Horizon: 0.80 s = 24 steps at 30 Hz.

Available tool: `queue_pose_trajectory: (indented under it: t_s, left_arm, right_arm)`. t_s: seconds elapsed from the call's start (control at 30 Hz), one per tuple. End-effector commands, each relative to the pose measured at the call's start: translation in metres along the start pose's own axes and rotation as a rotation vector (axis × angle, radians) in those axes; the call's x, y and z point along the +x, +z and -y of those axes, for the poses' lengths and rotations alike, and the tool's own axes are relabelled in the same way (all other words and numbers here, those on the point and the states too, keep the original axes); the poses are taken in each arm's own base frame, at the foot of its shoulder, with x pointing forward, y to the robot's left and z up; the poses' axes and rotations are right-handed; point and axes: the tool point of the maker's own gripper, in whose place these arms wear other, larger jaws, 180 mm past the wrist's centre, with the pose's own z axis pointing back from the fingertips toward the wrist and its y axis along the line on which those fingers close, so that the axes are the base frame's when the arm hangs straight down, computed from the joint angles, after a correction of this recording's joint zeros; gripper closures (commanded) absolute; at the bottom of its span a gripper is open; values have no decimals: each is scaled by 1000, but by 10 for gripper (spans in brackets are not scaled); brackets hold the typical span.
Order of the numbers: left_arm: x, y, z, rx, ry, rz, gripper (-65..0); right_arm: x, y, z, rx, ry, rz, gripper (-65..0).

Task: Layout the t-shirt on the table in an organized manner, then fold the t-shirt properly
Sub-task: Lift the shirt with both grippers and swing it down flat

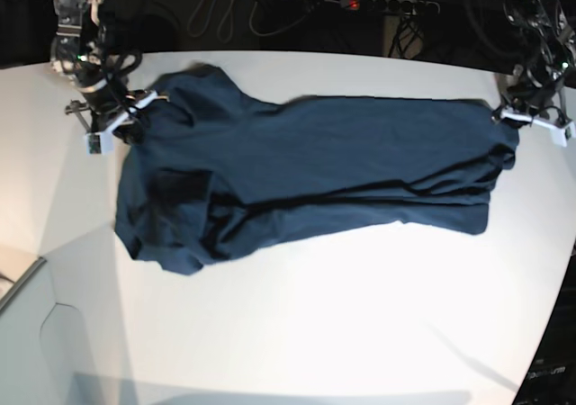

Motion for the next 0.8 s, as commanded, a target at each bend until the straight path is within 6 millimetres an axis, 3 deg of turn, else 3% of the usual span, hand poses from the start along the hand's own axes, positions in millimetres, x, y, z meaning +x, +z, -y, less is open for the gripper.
queue_pose_trajectory:
  t_s: [0.0,0.2,0.4,0.53,0.67,0.77]
  left_arm:
    - [24,5,-1,2,-19,64,-1]
    - [57,22,18,-23,-76,162,-1]
    - [69,41,26,-27,-128,217,-1]
    - [75,49,32,-34,-146,243,-1]
    - [88,60,52,-107,-230,292,-1]
    - [94,65,64,-138,-257,316,-1]
  right_arm:
    - [26,6,1,5,18,87,0]
    - [32,31,-9,14,50,115,0]
    - [38,44,-8,6,66,136,0]
    - [53,53,-3,-23,60,183,0]
    - [72,64,7,-71,42,244,0]
    - [82,68,1,-32,47,280,0]
